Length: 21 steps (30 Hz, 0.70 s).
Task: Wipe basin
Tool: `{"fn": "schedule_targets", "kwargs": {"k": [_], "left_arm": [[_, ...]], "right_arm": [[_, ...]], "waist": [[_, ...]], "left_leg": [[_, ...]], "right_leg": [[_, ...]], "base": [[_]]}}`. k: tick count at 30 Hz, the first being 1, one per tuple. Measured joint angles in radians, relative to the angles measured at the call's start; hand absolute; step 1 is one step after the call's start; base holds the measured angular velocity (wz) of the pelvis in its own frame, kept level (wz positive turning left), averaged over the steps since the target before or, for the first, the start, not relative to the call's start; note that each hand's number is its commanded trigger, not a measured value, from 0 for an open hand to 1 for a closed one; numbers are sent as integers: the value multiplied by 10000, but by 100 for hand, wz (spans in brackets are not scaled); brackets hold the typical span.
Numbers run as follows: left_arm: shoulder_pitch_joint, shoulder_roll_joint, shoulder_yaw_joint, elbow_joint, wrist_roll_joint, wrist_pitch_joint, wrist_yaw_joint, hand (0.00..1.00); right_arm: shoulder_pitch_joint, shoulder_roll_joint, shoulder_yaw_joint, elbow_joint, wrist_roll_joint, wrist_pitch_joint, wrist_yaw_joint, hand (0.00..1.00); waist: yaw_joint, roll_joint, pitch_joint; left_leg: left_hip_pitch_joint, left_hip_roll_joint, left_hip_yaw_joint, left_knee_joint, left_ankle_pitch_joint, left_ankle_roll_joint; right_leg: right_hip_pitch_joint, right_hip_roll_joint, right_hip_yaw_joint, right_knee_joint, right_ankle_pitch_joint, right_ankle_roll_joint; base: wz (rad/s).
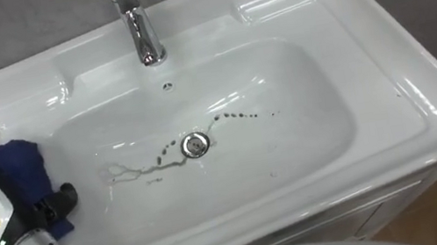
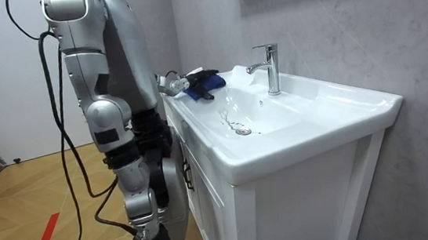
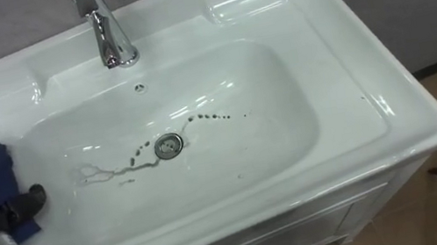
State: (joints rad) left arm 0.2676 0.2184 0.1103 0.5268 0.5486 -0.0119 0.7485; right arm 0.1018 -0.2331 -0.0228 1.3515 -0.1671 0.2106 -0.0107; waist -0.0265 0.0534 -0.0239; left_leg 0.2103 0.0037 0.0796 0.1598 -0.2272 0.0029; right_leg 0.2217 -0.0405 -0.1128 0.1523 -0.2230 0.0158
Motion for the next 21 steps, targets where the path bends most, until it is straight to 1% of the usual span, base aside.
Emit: {"fn": "schedule_targets", "kwargs": {"k": [2, 3, 8, 10, 13, 21], "left_arm": [[-160, 2, -146, 260, 44, 0, 98, 100], [-241, 1, -163, 401, 131, 0, 294, 100], [-257, 48, -160, 488, 148, -12, 990, 100], [-256, 168, -161, 577, 154, -13, 1194, 100], [-256, 254, -160, 619, 160, -13, 1358, 100], [-257, 243, -160, 626, 146, -13, 1380, 100]], "right_arm": [[-4, 0, 0, 0, 0, 6, -12, 0], [-4, 0, 0, 0, 0, 6, -12, 0], [-9, -2, 3, -12, 2, 21, -4, 0], [0, -1, 12, -11, 9, 47, 19, 0], [-6, -1, 13, -11, 9, 92, 57, 0], [-6, -1, 13, -12, 9, 92, 86, 0]], "waist": [[0, 0, 0], [0, 0, 0], [1, -11, -7], [1, -15, -9], [3, -23, -14], [1, -21, -14]], "left_leg": [[62, 14, 15, -64, 11, -18], [119, 31, 25, -129, 16, -27], [155, 38, 57, -137, 15, -27], [160, 37, 92, -137, 15, -27], [158, 36, 76, -136, 15, -27], [151, 37, 15, -144, 15, -27]], "right_leg": [[14, 19, 24, 6, 0, -1], [31, 38, 45, 8, -1, -4], [31, 51, 134, 13, -9, -18], [32, 51, 158, 11, -11, -21], [36, 50, 154, 11, -13, -21], [43, 52, 125, 14, -12, -22]], "base": [[0], [-5], [-5], [0], [0], [0]]}}
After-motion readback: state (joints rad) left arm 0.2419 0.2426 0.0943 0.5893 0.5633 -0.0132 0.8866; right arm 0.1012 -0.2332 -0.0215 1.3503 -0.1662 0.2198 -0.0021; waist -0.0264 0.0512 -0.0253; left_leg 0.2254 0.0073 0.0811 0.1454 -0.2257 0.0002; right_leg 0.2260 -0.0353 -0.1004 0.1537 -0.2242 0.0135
